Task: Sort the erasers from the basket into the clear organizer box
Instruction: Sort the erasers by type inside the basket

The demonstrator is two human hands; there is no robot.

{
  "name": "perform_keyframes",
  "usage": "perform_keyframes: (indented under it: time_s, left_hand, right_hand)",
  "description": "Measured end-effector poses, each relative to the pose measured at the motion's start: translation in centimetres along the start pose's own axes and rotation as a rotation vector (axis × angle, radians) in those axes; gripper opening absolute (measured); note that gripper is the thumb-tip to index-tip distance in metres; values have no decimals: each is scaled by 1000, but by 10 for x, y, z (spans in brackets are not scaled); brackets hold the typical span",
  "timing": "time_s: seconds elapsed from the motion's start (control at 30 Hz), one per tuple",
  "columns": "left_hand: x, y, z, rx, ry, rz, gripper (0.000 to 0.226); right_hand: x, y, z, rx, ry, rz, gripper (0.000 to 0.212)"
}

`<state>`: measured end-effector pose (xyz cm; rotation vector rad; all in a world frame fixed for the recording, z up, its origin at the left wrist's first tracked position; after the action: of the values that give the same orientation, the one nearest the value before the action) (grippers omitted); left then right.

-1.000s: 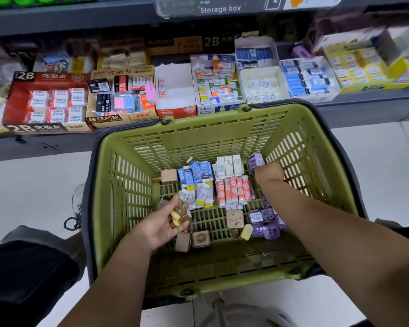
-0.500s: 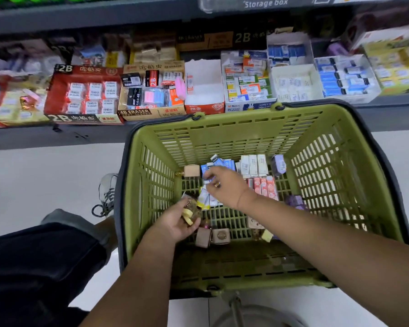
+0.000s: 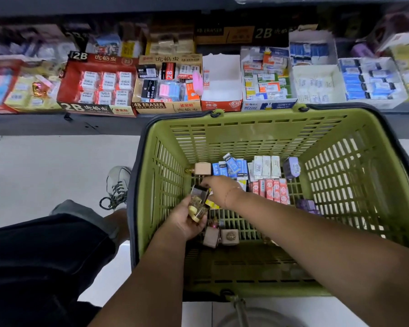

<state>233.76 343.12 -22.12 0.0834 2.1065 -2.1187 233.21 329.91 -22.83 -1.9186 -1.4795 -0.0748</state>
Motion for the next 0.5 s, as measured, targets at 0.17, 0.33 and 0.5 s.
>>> perform_keyframes:
  time_s: [0.17,0.33,0.5]
  left_hand:
    - [1,0,2,5,-63,-5,39]
    - [-1,-2,1,10,-115,-6,38]
    - [-5,-4,3,27,-179,43,40]
  right_hand:
    - [15,10,-7,151,258,101,48]
    - [26,15,-15,263,279,272,29]
    - [26,16,-19,209,253,308,23]
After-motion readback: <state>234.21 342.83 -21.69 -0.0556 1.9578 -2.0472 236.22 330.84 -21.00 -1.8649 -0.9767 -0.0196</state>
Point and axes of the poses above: each hand's wrist, its own y-axis towards the middle knuckle, its own z-axis out of the palm, x = y × z, the point moved 1 cm from there along y, towards the middle knuckle, and after that the axes turned 7 degrees about -x, right-handed, at the moved point
